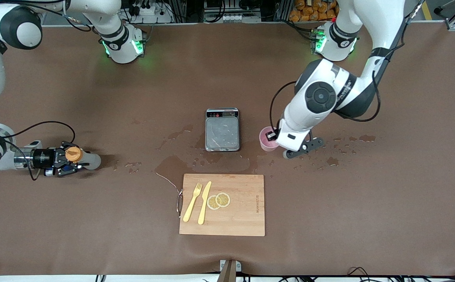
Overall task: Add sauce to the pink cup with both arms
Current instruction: 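Carry the pink cup onto the scale while the right gripper lifts the bottle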
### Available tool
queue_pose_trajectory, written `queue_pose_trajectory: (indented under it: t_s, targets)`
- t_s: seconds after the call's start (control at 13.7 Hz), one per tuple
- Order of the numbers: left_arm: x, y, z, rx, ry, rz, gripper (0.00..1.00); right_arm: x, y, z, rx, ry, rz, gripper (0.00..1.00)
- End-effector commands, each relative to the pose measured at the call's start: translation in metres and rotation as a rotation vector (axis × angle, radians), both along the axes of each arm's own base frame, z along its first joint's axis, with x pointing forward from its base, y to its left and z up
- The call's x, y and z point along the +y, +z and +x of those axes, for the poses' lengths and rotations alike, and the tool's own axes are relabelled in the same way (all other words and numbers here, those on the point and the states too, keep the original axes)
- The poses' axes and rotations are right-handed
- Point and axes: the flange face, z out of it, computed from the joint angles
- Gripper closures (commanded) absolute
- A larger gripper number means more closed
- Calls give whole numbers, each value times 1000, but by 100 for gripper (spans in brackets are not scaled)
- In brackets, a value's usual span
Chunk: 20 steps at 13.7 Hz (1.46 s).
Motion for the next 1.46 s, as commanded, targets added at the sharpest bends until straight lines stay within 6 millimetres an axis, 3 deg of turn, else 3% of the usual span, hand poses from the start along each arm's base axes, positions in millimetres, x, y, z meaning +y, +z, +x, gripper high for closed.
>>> queue_pose_trajectory:
  t_s: [0.0, 0.15, 0.29, 0.51, 0.73, 0.88, 1.02, 1.24, 1.39]
  targets:
    - [-28, 6, -8, 5, 37, 11, 100, 6, 28, 8, 7, 36, -74, 54]
    - [-51, 2, -24, 14, 55, 18, 100, 7, 39, 13, 30, 40, -124, 54]
    - [-60, -4, -24, 24, 94, 22, 100, 8, 50, 16, 31, 52, -152, 54]
    - [-91, -13, -29, 35, 142, 15, 100, 12, 79, 30, 55, 61, -212, 54]
    - [-124, -30, -43, 35, 176, 10, 100, 38, 98, 43, 76, 91, -265, 54]
    - [-148, -50, -60, 28, 192, 7, 100, 37, 105, 47, 74, 101, -291, 54]
    - [-156, -57, -66, 19, 199, 16, 100, 60, 116, 55, 105, 122, -350, 54]
    - [-174, -84, -89, 44, 186, 51, 100, 79, 122, 62, 122, 135, -416, 54]
    - [-178, -96, -93, 45, 193, 68, 100, 95, 133, 68, 137, 133, -437, 54]
